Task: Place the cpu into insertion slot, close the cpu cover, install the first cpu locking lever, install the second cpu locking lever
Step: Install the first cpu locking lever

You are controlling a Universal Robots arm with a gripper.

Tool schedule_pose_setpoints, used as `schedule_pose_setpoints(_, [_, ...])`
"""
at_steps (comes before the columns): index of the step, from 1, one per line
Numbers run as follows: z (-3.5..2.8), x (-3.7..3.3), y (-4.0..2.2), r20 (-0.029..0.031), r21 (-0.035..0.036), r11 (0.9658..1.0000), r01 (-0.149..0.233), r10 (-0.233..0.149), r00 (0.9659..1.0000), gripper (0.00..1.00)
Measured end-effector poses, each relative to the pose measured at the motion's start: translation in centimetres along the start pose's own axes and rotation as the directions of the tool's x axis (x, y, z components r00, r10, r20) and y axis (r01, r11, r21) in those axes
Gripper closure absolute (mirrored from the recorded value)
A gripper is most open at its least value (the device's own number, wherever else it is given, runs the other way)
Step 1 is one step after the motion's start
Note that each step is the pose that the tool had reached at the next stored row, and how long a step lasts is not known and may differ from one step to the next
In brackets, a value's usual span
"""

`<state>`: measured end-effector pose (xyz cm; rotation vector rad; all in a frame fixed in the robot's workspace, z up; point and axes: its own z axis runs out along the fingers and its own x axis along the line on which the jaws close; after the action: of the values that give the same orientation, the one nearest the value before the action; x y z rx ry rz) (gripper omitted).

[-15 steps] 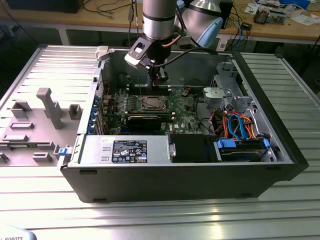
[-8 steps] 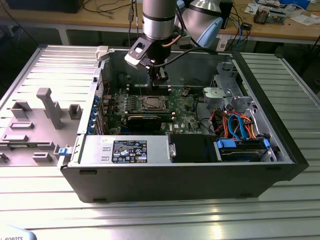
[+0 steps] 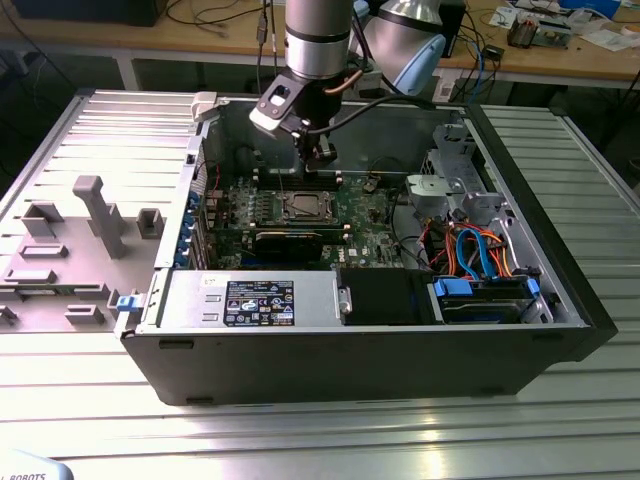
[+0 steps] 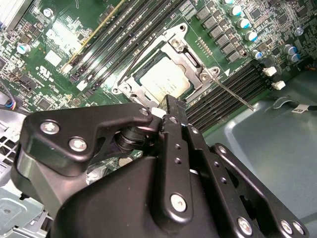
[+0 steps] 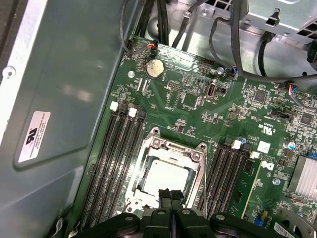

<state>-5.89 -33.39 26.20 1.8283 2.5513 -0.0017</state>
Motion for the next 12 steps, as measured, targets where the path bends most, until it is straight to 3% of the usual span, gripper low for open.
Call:
schedule_pose_setpoints(3, [0.0, 0.0, 0.0, -0.0001, -0.0001, 0.9996, 0.028, -0.028, 0.9996, 0.89])
schedule_pose_setpoints(7, [0.01, 0.0, -0.01, 0.0, -0.0002, 0.9933, 0.115, -0.115, 0.9933, 0.89])
schedule_pose_setpoints(9, [0.02, 0.0, -0.01, -0.0001, -0.0003, 0.988, 0.155, -0.155, 0.988, 0.89])
schedule_pose_setpoints(12, [0.05, 0.0, -0.01, -0.0001, -0.0006, 0.9765, 0.216, -0.216, 0.9765, 0.89])
